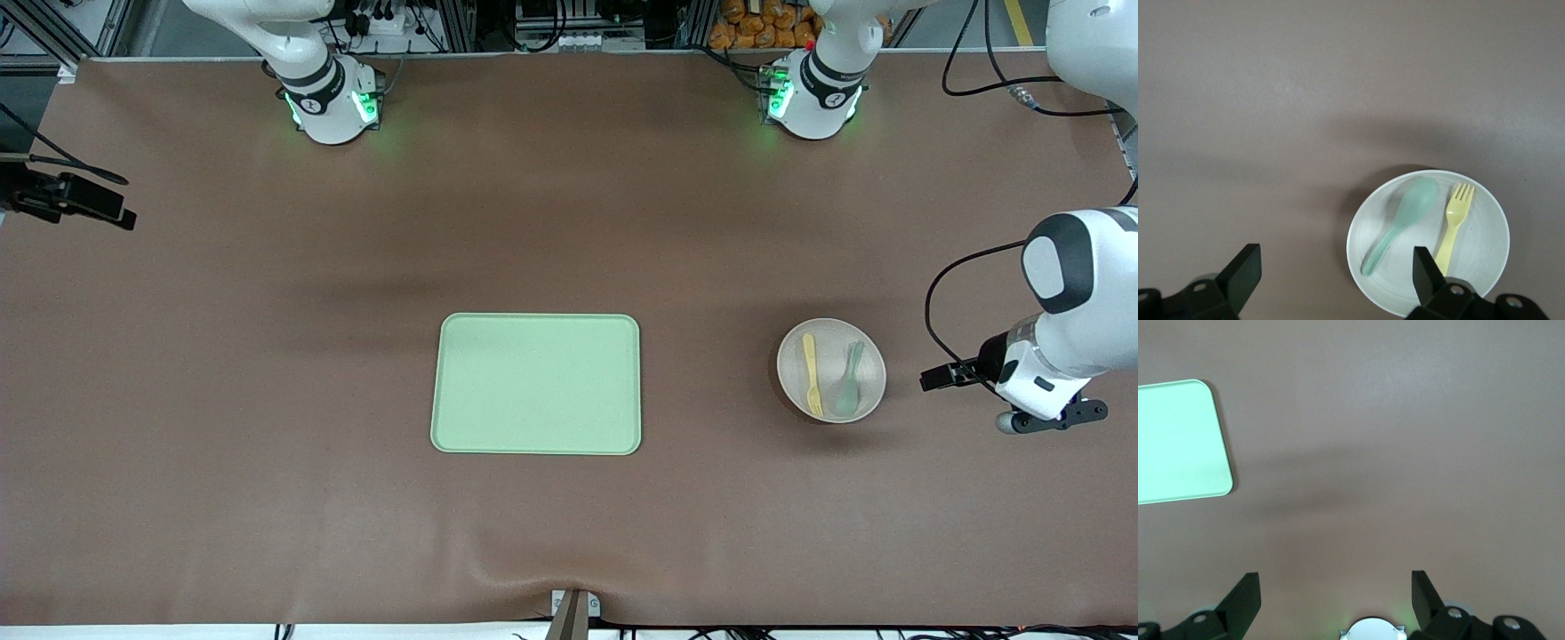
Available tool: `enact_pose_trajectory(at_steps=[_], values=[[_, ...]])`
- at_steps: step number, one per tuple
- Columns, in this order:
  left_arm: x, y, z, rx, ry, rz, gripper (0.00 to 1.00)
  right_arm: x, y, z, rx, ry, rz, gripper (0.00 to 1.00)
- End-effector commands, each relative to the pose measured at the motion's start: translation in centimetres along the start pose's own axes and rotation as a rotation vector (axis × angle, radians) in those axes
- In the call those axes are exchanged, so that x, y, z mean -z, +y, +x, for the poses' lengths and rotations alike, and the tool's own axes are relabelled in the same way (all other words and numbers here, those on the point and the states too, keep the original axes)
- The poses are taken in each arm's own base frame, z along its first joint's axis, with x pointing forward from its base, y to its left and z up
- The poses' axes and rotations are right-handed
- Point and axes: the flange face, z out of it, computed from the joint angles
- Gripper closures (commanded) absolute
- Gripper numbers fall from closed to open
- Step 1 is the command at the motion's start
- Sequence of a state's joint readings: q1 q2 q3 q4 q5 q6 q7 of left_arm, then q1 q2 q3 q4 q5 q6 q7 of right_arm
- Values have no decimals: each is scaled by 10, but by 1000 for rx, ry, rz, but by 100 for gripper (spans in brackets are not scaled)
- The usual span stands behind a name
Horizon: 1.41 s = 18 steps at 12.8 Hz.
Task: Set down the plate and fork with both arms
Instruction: 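Move the left gripper toward the rim of the white plate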
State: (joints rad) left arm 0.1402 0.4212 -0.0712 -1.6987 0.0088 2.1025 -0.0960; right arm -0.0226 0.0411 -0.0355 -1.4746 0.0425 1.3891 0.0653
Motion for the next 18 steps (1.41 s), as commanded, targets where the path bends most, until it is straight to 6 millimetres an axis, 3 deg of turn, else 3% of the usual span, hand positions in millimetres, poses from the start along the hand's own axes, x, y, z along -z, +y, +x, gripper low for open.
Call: enact_pose_trajectory(at_steps=[1,4,7,10,13,15,18], values=[[-6,5,7,-27,22,11,0,3,-15,5,27,40,0,0],[-20,6,9,-29,26,9,0,-1,-19,8,33,40,-7,0],[-33,-11,10,-6,8,8,0,-1,-13,9,21,42,-12,0],[-74,-14,-9,-2,-50,9,0,-4,-22,17,37,68,-10,0],[-86,-14,-15,-4,-66,9,0,-10,-31,23,49,73,-8,0],[-109,-10,-26,-20,-81,11,0,-9,-40,21,67,78,-13,0],[-128,-10,-33,-64,-61,6,0,-10,-38,22,64,75,-13,0]])
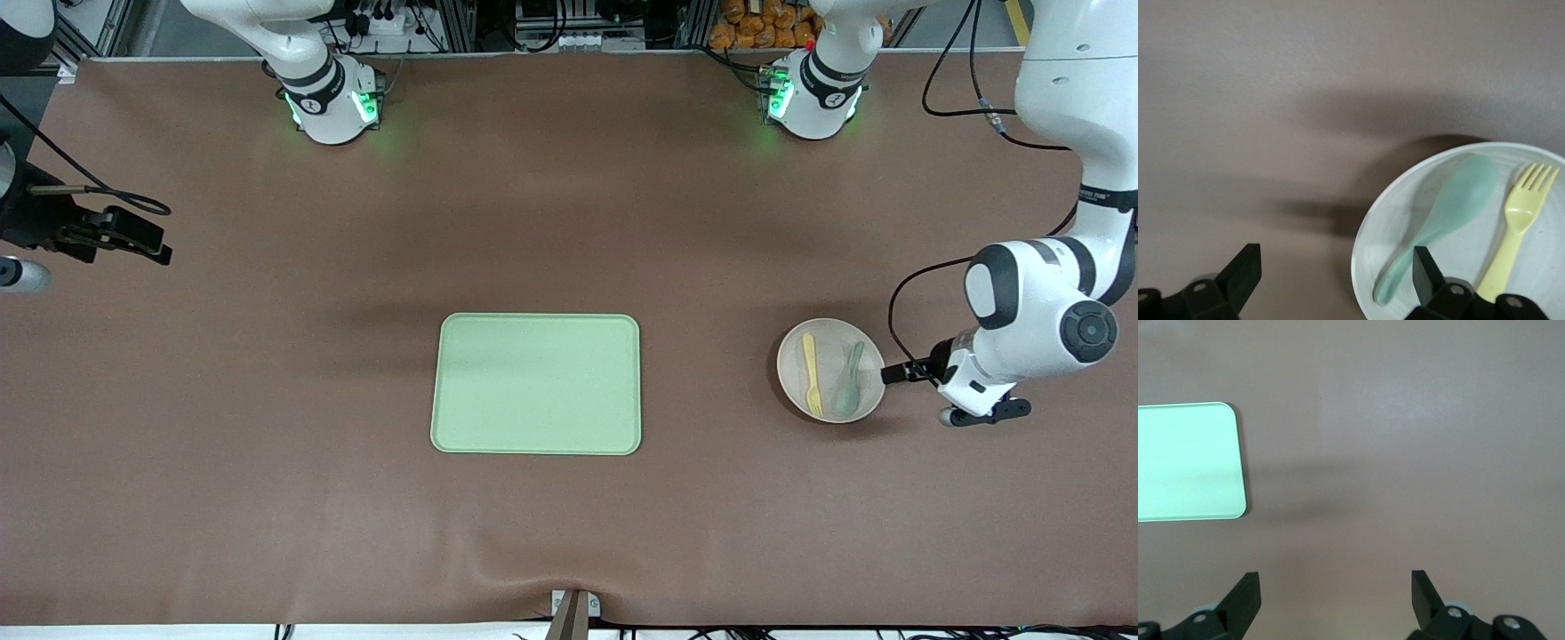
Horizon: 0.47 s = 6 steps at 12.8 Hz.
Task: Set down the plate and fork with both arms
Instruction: 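Lower the left gripper and grasp the white plate's rim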
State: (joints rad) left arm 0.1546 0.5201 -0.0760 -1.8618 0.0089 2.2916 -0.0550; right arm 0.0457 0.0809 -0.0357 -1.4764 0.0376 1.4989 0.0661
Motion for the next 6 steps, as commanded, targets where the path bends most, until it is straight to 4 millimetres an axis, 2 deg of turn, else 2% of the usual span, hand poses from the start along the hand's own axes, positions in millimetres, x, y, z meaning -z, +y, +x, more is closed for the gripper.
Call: enact_pose_trajectory(at_steps=[1,3,6], values=[[-13,-3,-5,-37,7,12,0,3,1,0,-2,8,-5,0],[-15,-4,-6,-40,2,11,0,3,0,0,-1,8,-5,0],[-23,-4,-6,-36,-9,5,11,3,0,0,-1,8,-5,0]])
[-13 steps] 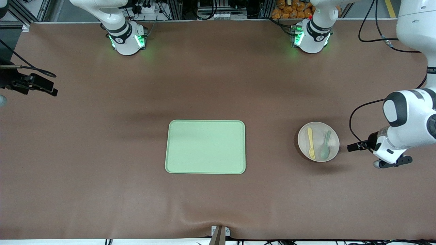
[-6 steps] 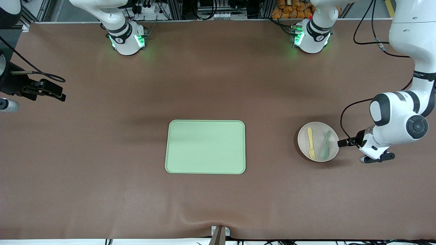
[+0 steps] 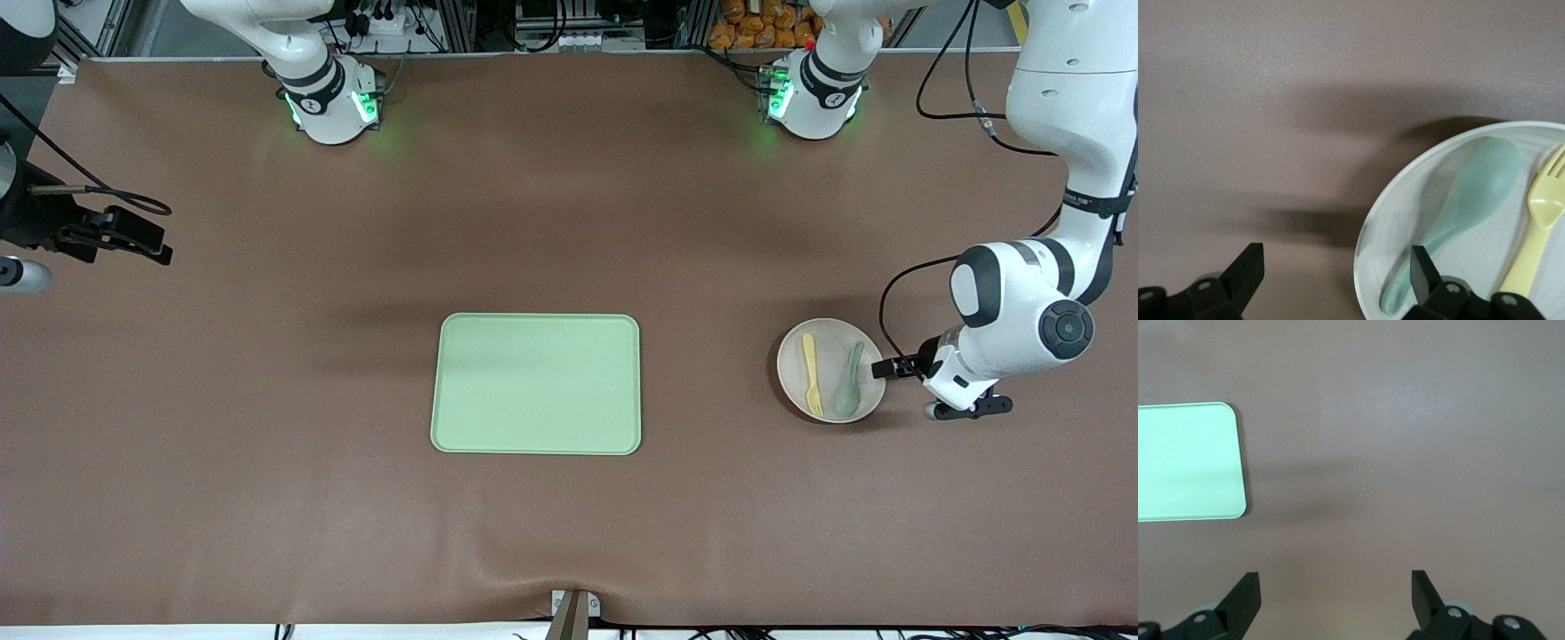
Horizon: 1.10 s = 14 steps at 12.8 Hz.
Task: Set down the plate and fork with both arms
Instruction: 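Lower the left gripper and grasp the white plate's rim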
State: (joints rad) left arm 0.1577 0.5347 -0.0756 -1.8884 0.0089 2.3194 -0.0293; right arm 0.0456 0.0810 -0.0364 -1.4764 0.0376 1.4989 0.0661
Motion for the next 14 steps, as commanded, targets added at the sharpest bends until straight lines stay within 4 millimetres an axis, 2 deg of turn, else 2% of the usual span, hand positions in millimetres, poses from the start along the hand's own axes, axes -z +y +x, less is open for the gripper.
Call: enact_pose_trajectory(at_steps=[1,4,6,7,9,11,14], values=[[-10,-1,1,-14,1,4,16,3,0,0,0,8,-5,0],[-14,5,0,-22,-4,4,22,3,-1,0,2,10,-5,0],[-16,8,0,-26,-5,4,34,3,-1,0,2,10,-5,0],[-16,9,0,-28,-7,3,47,3,-1,0,2,8,-5,0],[-17,9,-1,-27,-8,2,60,2,-1,1,1,8,-5,0],[-20,9,-1,-24,-13,1,63,2,-1,1,1,8,-5,0],[-23,13,-2,-27,-18,-3,73,1,-1,1,2,6,-4,0]])
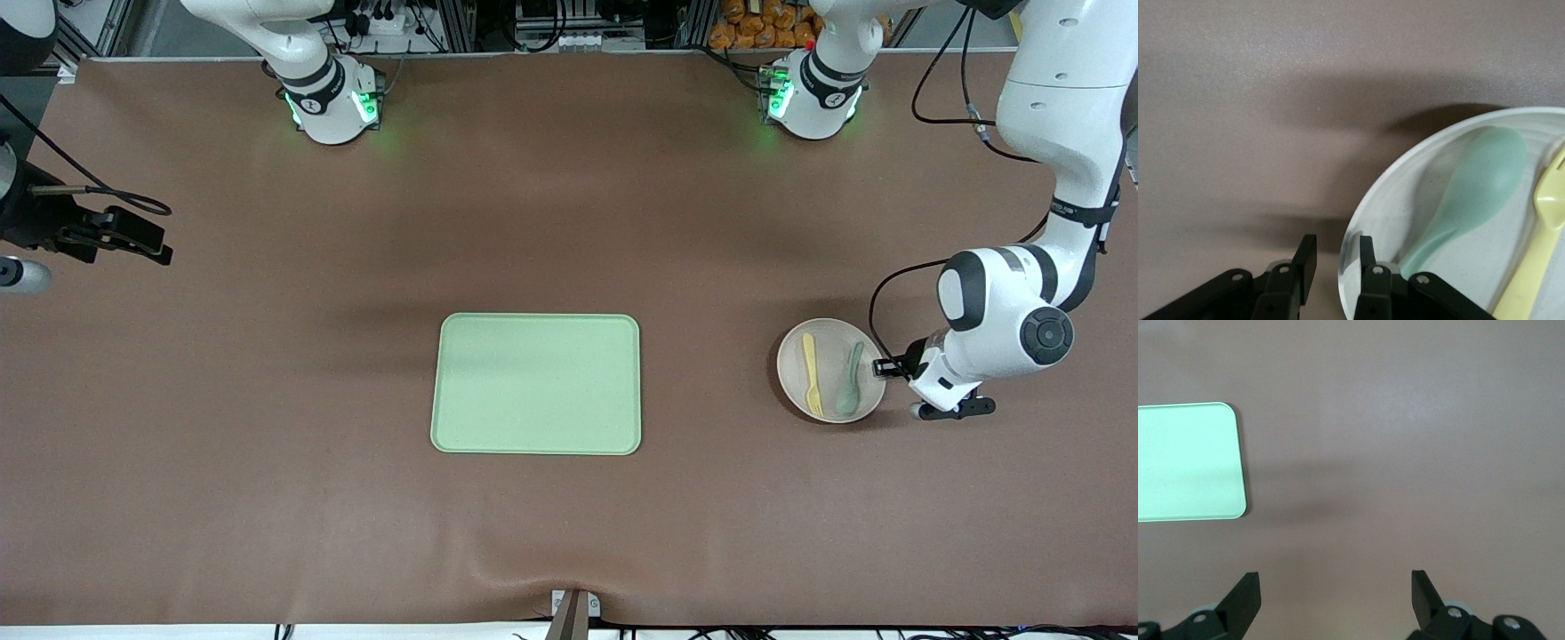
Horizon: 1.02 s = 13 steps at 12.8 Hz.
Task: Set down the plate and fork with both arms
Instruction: 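Lower the left gripper and grasp the white plate's rim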
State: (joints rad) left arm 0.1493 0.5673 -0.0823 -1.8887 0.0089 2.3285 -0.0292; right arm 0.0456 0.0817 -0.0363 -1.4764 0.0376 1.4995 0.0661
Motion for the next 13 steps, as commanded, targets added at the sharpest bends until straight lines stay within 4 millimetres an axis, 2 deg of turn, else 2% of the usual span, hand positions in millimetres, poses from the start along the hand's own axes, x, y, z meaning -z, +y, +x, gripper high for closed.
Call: enact_pose_trajectory(at_steps=[1,2,3,4,7,9,13], values=[[-4,7,0,-17,5,-1,75,2,-1,1,1,5,-4,0],[-3,7,0,-13,6,-1,82,1,-1,1,1,4,-4,0],[-3,8,0,-14,6,-2,94,2,-1,1,1,5,-4,0],[-2,8,1,-14,8,-2,100,1,-1,1,1,4,-4,0],[8,17,3,-34,24,-15,100,1,-1,1,1,4,-4,0],[25,23,5,-37,50,-21,100,-2,-1,3,1,-2,-6,0],[57,49,13,42,91,-161,100,-3,-1,3,1,-6,-5,0]])
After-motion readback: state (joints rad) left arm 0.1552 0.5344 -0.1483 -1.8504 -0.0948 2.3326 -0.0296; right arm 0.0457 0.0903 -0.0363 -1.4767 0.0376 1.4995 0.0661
